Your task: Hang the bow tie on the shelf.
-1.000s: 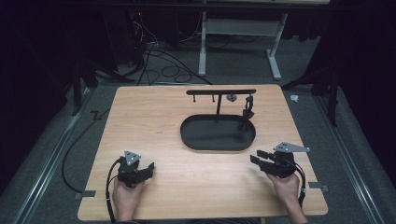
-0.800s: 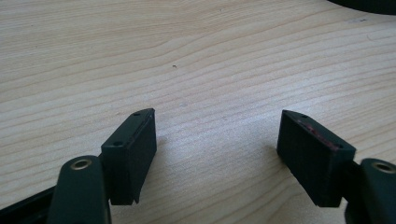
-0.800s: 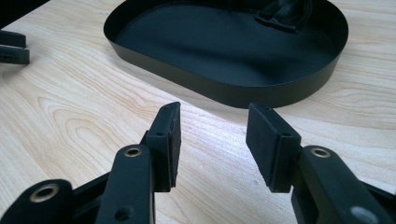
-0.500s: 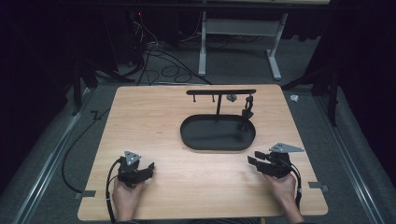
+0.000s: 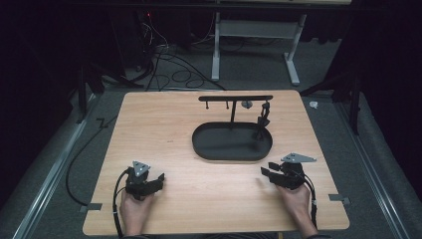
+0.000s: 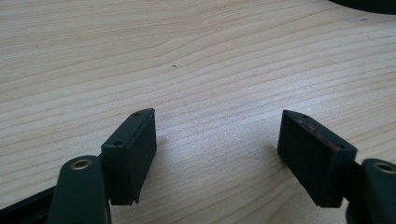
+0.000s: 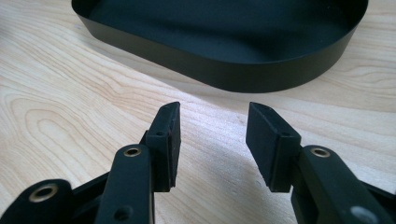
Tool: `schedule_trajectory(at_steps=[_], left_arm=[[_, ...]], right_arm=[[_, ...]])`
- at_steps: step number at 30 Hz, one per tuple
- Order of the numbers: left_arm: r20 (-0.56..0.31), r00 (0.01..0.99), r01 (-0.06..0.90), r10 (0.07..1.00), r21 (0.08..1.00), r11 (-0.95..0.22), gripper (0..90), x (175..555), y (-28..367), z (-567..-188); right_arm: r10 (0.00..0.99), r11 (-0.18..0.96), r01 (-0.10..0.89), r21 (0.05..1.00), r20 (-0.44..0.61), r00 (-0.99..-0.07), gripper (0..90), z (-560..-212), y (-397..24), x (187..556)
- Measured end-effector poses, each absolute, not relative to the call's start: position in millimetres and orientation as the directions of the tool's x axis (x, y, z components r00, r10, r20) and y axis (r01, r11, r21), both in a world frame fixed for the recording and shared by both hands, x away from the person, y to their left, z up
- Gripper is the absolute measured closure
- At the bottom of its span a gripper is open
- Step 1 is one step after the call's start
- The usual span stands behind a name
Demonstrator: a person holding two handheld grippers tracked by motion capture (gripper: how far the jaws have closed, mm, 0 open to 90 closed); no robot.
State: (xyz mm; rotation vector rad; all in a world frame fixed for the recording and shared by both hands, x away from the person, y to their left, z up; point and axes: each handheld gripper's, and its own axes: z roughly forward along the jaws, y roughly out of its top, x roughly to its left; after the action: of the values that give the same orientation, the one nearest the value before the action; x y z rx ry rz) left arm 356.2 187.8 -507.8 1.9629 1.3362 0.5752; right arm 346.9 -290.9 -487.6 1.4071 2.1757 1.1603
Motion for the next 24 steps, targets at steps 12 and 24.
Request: schedule_trajectory(at_steps=[12,24], left_arm=[[-0.018,0.374,0.625,0.927,0.744,-0.237,28.7,356.2,187.8,-507.8],[-0.020,0.374,0.625,0.927,0.744,-0.236,28.7,356.2,188.1,-507.8]], right_arm=[[0.881,0.210,0.641,0.738,0.142,-0.452,56.5,-498.1,-288.3,351.4],[0.893,0.221,0.634,0.742,0.109,-0.438,55.1,-501.6,-287.2,352.0]])
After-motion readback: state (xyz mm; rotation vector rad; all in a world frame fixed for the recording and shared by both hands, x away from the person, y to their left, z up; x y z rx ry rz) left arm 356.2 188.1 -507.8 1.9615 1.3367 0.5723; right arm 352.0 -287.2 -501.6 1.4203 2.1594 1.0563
